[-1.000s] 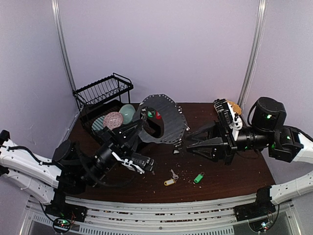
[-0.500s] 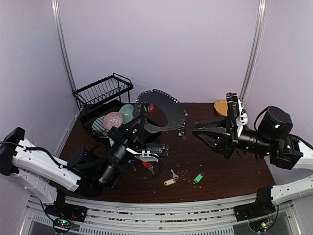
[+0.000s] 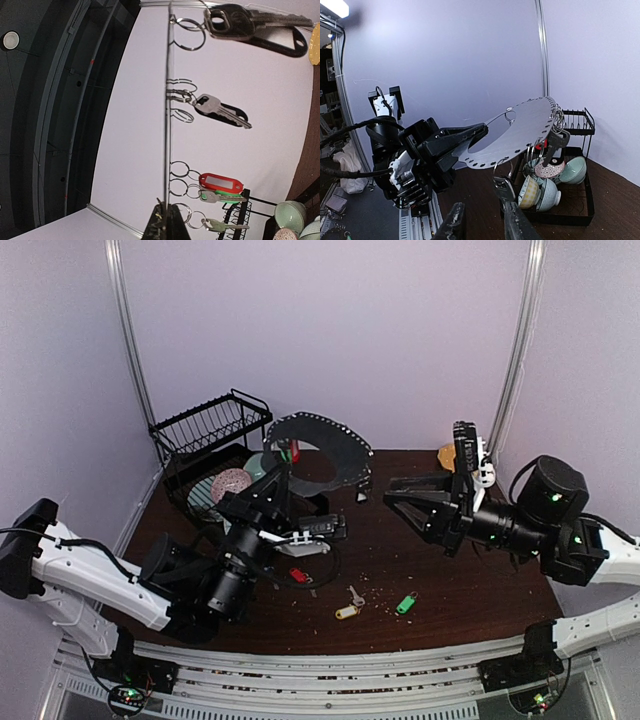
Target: Put the keys on the keyring
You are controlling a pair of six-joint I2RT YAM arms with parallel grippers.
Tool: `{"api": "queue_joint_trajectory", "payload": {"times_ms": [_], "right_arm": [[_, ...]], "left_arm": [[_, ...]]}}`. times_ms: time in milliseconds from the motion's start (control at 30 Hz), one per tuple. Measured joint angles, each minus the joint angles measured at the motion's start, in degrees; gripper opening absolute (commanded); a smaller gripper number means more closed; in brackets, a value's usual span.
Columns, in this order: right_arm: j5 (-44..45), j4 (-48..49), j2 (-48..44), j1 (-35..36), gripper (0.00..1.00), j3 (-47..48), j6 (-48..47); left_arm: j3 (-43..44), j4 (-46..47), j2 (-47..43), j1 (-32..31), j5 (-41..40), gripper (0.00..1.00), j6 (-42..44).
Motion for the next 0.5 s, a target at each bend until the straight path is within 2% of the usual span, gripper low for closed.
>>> {"api": "queue_joint_trajectory", "payload": {"times_ms": [400, 500], "right_arm": [[0.09, 2.47, 3.65, 0.00, 0.26, 1.11, -1.88], [0.09, 2.47, 4.33, 0.00, 0.22, 1.25, -2.73]], "left_arm": [[0.26, -0.81, 0.28, 0.00, -0.44, 0.00, -0.48], [0.26, -1.14, 0.26, 0.00, -0.52, 0.00, -0.81]]}}
